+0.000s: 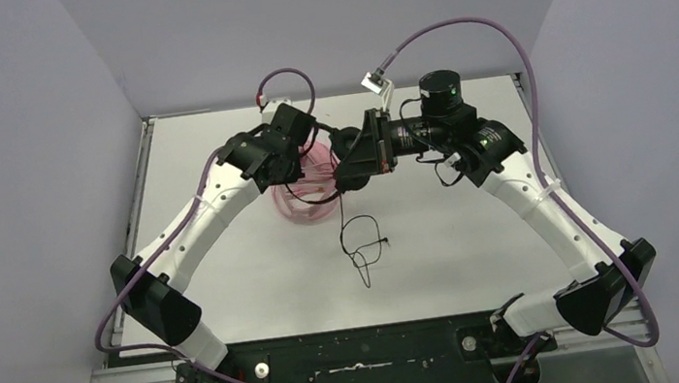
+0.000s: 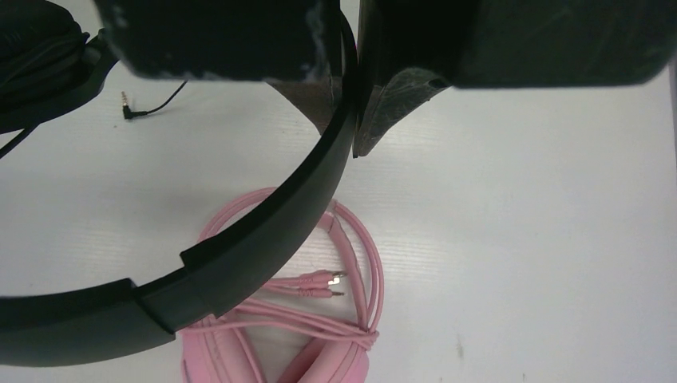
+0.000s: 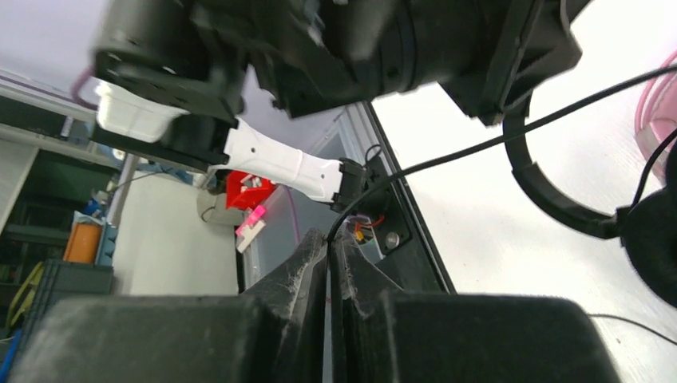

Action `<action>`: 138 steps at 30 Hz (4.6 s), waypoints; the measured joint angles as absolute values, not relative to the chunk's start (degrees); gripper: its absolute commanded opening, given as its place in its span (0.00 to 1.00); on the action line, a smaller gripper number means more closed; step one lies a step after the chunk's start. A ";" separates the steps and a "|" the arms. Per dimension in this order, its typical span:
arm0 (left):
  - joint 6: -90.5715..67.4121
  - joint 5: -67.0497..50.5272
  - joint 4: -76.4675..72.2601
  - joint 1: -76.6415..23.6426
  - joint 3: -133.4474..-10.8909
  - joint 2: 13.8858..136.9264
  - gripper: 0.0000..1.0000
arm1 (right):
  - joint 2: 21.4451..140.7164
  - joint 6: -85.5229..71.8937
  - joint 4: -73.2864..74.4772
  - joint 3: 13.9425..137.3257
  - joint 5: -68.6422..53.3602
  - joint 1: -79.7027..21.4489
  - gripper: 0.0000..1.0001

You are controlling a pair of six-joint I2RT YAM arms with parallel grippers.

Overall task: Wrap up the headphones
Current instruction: Wrap the headphones cable around the headphones.

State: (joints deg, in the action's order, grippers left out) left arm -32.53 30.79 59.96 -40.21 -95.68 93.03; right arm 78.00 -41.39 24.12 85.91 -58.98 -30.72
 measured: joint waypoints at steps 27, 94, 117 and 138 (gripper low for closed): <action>-26.76 30.11 64.77 -39.42 -110.04 87.96 0.00 | 71.79 -21.47 23.24 67.09 -28.01 -41.91 0.01; -26.30 19.11 67.59 -34.87 -111.68 83.42 0.00 | 67.85 -17.39 -11.09 36.25 -34.11 -36.45 0.88; -26.20 12.97 67.70 -32.47 -111.90 82.39 0.00 | 82.35 -30.76 -53.17 31.59 -51.35 -27.59 0.72; -26.15 10.46 67.53 -32.08 -111.90 81.03 0.00 | 106.89 -18.70 -67.07 40.77 -50.96 -33.63 0.64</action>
